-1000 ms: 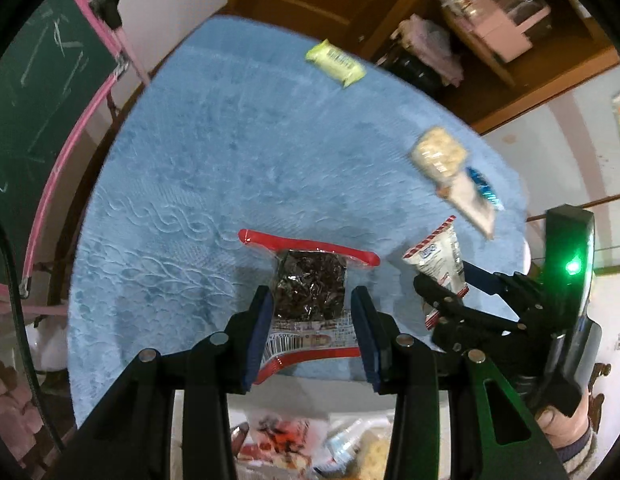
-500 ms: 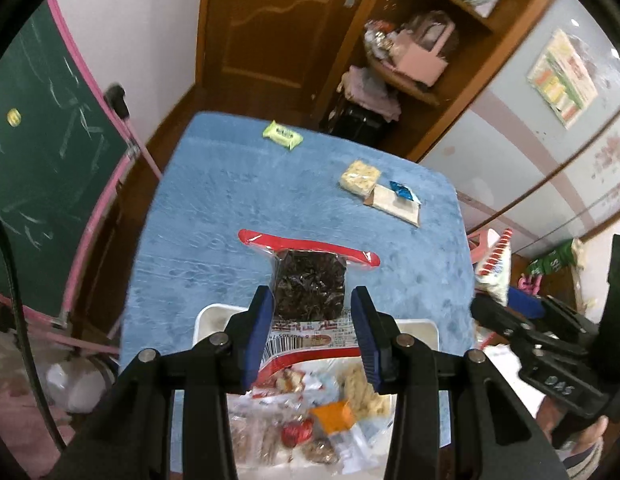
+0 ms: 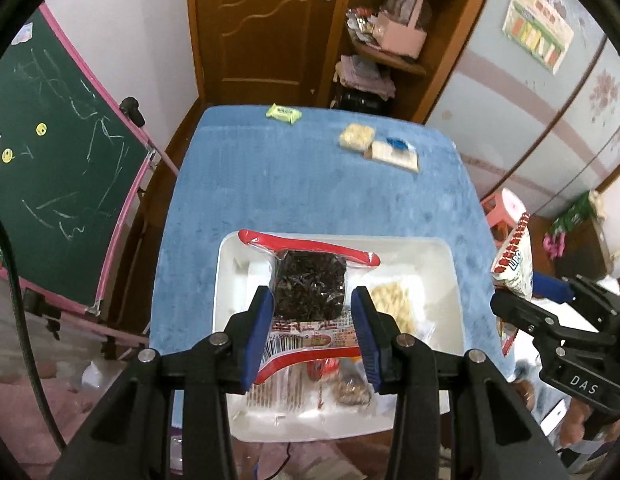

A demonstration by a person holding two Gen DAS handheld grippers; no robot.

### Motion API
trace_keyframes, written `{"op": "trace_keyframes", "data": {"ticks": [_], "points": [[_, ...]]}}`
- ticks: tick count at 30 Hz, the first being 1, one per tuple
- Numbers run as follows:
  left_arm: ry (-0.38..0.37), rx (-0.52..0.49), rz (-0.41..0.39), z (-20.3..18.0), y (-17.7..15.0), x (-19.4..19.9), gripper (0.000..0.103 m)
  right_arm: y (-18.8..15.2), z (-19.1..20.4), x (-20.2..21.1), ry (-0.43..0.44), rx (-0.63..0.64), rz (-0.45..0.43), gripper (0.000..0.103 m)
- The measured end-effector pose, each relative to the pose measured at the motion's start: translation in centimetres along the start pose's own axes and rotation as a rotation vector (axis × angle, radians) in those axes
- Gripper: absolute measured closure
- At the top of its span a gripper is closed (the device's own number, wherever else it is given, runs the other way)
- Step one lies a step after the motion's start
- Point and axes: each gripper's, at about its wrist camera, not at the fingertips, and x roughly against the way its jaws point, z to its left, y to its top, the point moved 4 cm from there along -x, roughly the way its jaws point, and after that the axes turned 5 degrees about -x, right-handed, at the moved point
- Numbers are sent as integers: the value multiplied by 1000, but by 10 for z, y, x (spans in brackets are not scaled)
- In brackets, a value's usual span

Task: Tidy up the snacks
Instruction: 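Carry both bags over the tray and release them inside, then lift both tools and reach toward the last snacks on the table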

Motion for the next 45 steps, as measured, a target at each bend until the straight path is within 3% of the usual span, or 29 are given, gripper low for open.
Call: {"op": "trace_keyframes", "data": {"ticks": [8, 10, 11, 13, 14, 29, 45], "points": [[52, -44, 13, -11, -17, -4, 62, -18, 7, -9, -34, 19, 46, 46], [67, -35, 7, -10, -18, -3, 49, -21, 8, -11, -37, 18, 61, 43], [67, -28, 5, -8, -17, -2, 35, -22, 9, -12, -35, 16, 70, 42], [55, -6, -9, -6, -17, 3, 19, -22, 8, -14, -39, 12, 71, 42], [51, 2, -17, -5, -17, 5, 18, -22, 9, -14, -45, 11, 69, 41], [30, -32, -31, -20, -11, 13, 18, -30, 13, 4, -47, 6, 25, 41], [6, -137, -58, -71, -7, 24, 18, -46, -25, 35, -90, -71, -27, 41]]}}
